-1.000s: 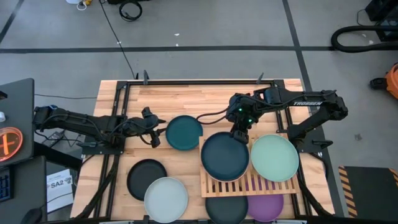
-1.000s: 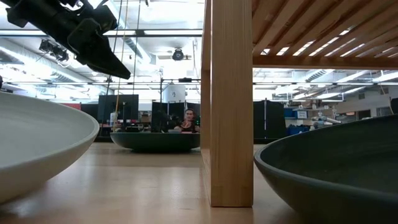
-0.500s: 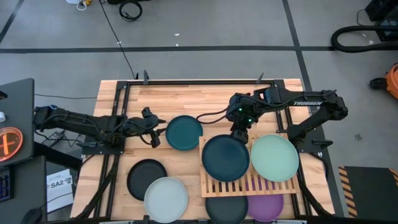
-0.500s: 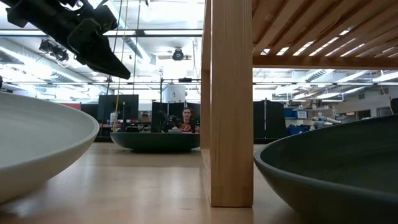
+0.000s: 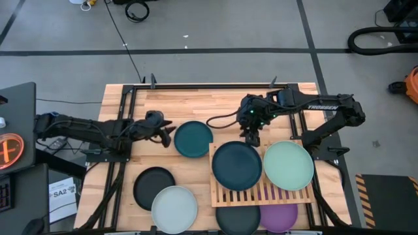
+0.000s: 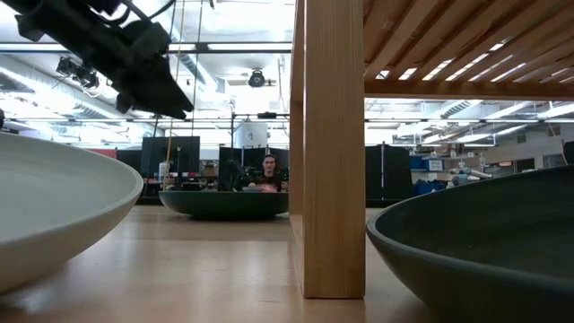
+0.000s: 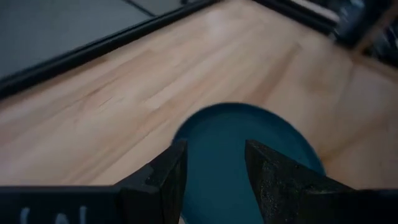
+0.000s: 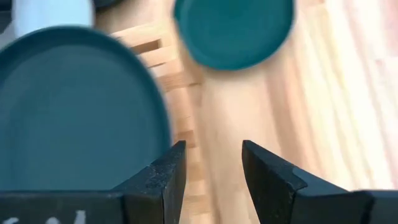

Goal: Place and stack plates onto a shelf
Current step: Stack the dark green plate on top of the light green plate

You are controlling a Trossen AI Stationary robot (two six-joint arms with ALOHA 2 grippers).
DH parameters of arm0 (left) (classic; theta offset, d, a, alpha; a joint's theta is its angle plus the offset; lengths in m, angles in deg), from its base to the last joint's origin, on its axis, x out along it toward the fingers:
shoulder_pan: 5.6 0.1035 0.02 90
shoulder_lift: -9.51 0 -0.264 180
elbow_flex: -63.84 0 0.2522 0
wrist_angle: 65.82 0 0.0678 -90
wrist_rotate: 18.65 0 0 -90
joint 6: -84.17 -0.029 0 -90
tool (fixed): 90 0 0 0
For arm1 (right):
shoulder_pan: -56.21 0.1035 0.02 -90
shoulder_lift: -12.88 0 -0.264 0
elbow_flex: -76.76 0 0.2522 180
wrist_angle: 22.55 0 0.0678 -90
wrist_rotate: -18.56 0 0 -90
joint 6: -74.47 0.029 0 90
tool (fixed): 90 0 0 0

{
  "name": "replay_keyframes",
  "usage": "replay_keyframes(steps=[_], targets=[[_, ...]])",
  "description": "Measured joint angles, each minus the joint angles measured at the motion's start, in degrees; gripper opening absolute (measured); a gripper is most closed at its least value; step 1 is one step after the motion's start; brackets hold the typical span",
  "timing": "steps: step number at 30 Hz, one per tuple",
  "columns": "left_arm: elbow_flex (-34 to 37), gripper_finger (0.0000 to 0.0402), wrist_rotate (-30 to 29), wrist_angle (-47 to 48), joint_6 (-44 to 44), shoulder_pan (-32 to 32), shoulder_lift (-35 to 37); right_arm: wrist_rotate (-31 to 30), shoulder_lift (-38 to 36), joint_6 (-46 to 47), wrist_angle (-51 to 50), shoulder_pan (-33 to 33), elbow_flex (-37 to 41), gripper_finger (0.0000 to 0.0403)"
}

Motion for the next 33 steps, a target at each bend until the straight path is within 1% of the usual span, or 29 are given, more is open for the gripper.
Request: replay_keyframes(steps=[5, 8, 12, 17, 23, 33], targets=[[0.0, 0.0167, 0.6, 1.0, 10.3, 3.6, 0.0, -4.2, 0.0, 0.0, 0.7, -1.7, 0.0, 0.0161], [0.0, 0.0167, 2.3, 4.0, 13.8, 5.5, 0.0, -5.9, 0.0, 0.0, 0.7, -2.9, 0.0, 0.0161], [0.0, 0.0167, 4.0, 8.8, 17.2, 7.2, -0.5, -6.3, 0.0, 0.0, 0.7, -4.5, 0.0, 0.0161], [0.0, 0.0167, 5.9, 9.7, 17.8, 7.4, -3.1, -6.3, 0.0, 0.0, 0.8, -5.9, 0.0, 0.0161], [0.0, 0.0167, 8.1, 9.5, 20.0, 7.4, -9.6, -6.3, 0.0, 0.0, 1.1, -7.1, 0.0, 0.0161], [0.0, 0.0167, 11.6, 1.7, 20.0, 7.4, -19.8, -6.3, 0.0, 0.0, 1.1, -7.7, 0.0, 0.0161]])
